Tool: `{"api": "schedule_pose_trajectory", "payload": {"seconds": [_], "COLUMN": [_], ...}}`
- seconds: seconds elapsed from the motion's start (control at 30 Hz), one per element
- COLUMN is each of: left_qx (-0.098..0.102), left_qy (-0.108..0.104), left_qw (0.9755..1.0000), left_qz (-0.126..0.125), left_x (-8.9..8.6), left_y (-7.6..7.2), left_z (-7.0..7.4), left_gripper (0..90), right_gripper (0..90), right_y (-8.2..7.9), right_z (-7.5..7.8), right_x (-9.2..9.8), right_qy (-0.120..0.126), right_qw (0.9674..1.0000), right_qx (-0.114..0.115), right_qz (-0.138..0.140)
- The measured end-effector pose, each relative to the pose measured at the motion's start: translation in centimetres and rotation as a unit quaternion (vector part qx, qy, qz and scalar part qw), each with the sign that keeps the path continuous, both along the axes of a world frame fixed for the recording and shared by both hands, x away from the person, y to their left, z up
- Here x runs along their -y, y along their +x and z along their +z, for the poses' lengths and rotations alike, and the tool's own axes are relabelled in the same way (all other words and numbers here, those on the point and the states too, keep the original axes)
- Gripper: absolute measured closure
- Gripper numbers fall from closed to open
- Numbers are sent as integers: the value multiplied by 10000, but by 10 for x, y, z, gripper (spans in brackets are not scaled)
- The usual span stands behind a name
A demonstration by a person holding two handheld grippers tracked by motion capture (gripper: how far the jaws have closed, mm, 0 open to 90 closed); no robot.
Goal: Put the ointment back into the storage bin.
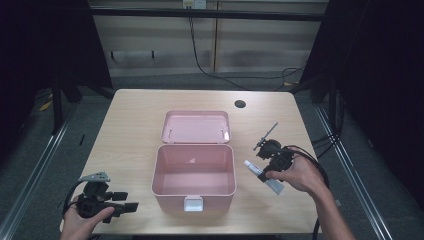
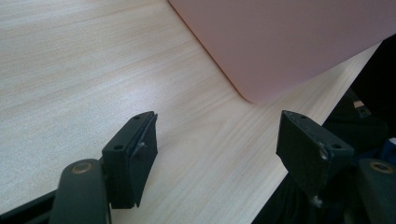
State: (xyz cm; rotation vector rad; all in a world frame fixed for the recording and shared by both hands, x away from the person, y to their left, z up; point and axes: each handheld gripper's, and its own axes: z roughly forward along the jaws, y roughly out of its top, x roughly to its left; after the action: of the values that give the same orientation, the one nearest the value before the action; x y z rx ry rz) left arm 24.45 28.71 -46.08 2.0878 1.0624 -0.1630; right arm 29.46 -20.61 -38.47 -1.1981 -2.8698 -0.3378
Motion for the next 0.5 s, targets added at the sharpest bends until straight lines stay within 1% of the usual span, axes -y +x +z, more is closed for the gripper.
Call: {"api": "schedule_pose_trajectory", "payload": {"seconds": [0.13, 0.2, 0.27, 0.33, 0.37, 0.47, 0.5], "left_qx": [-2, -1, -4, 4, -3, 3, 5], "left_qy": [-7, -5, -4, -4, 1, 17, 21], "left_qw": [10000, 10000, 10000, 10000, 10000, 10000, 10000], "left_qz": [16, 13, 17, 21, 8, 2, 5], "left_x": [0, 0, 0, 0, 0, 0, 0], "left_y": [0, 0, 0, 0, 0, 0, 0], "left_z": [0, 0, 0, 0, 0, 0, 0], "left_gripper": [290, 289, 290, 289, 289, 289, 289], "right_gripper": [722, 721, 722, 722, 722, 721, 722], "right_y": [-3, -2, -2, -3, -4, -4, -4], "right_z": [7, 9, 13, 16, 17, 20, 21], "right_x": [2, 5, 7, 7, 7, 6, 6], "right_qy": [29, 50, 115, 105, 159, 161, 167], "right_qw": [10000, 9999, 9998, 9998, 9998, 9998, 9998], "right_qx": [30, 57, 64, 89, 77, 117, 88], "right_qz": [63, -91, -147, -121, -111, -2, 9]}}
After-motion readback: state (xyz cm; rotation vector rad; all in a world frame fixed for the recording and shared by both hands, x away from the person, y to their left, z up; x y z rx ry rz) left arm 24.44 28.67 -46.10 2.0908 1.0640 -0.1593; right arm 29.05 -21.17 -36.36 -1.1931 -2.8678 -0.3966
